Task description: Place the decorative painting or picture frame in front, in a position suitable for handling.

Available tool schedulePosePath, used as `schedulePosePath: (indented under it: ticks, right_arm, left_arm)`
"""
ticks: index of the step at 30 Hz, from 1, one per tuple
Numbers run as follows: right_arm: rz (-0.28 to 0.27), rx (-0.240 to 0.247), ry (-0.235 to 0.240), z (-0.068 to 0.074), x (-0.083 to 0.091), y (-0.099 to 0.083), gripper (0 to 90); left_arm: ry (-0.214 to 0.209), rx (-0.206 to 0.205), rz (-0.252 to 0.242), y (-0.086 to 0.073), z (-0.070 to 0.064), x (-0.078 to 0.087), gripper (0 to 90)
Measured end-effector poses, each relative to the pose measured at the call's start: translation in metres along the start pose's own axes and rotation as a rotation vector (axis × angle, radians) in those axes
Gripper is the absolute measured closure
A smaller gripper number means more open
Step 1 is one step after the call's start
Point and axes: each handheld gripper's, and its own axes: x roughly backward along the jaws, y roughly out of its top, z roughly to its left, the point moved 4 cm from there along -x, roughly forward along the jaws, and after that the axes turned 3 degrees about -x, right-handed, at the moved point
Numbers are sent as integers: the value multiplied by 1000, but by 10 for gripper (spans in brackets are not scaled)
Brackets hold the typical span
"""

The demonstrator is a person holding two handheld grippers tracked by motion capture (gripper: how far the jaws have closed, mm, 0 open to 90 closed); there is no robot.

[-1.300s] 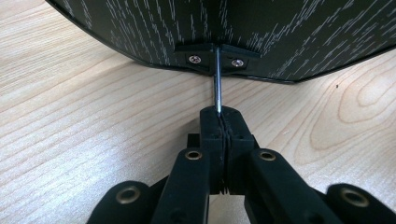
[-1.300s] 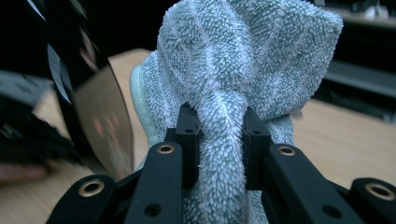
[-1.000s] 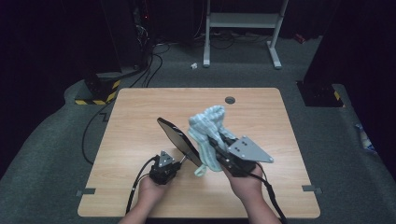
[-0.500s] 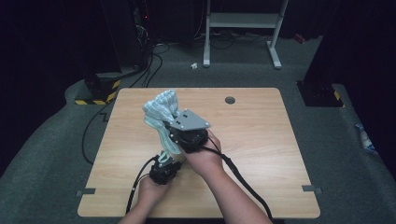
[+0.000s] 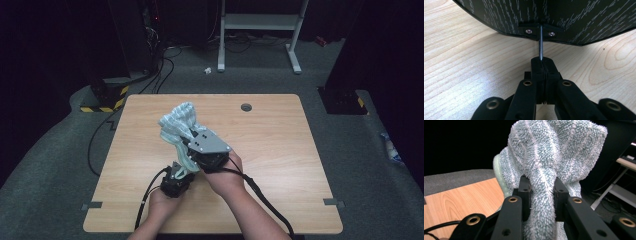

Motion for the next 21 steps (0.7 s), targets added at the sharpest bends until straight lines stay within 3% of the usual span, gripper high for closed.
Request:
schedulePosePath:
  ticks: [2,3,11,17,21]
  right_arm:
    - [-13,4,-4,0,5,-4,743]
    - [-20,3,-6,0,8,-6,743]
    - [-52,15,-34,1,29,-24,745]
    - [-40,-5,-38,-3,40,-51,749]
    - [-1,-24,-31,-5,45,-76,750]
  left_arm:
    - [3,-17,8,0,0,0,887]
    - [7,-3,-5,0,-1,-1,887]
    - [16,-21,2,1,-2,-1,888]
    - [23,-31,2,1,-2,-1,888]
    - [23,-30,1,1,-3,-2,888]
